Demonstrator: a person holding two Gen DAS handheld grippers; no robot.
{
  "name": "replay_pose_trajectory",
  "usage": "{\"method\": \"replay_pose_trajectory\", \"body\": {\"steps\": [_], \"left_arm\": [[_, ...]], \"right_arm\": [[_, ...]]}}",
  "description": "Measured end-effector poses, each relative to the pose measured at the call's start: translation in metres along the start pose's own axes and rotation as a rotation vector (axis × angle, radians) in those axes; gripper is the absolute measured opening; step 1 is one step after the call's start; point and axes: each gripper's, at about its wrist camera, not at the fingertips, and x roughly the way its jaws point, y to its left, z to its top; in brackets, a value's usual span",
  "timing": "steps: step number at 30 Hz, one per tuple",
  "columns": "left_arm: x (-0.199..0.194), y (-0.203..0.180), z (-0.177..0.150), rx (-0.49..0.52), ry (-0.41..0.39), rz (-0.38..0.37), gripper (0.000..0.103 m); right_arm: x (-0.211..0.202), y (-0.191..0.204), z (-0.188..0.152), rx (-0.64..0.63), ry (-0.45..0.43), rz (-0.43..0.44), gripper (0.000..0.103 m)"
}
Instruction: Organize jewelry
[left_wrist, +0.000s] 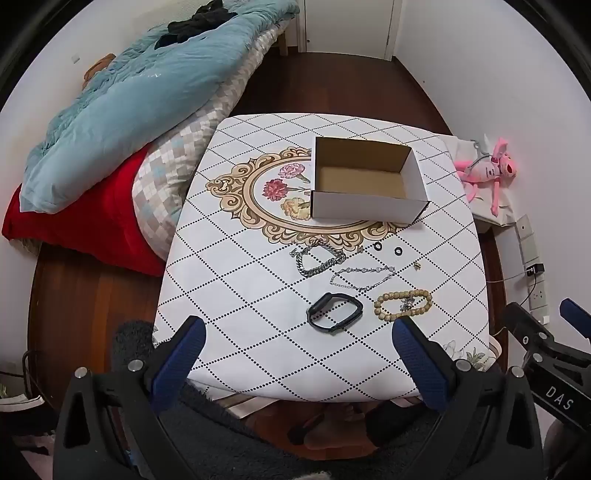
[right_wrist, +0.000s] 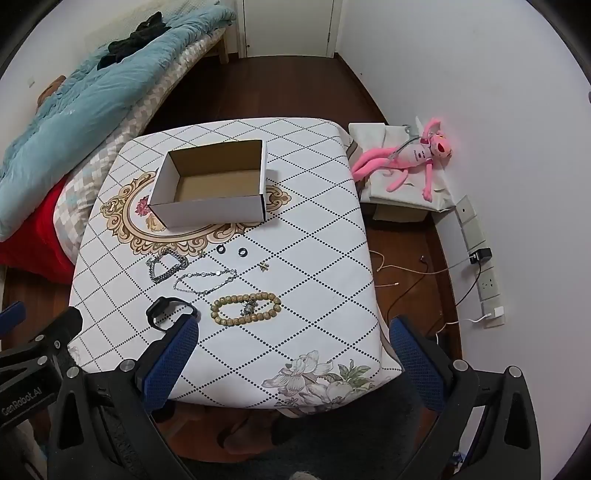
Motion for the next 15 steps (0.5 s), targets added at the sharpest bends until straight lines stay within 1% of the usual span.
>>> {"method": "replay_pose_trajectory", "body": {"steps": [15], "left_arm": [[-0.0008,-0.0058,-0.0014,0.007,0.000,-0.004,0.103]], "right_arm": [[-0.0017,-0.0005,0.0003,0.000,-0.003,-0.004,0.103]]}}
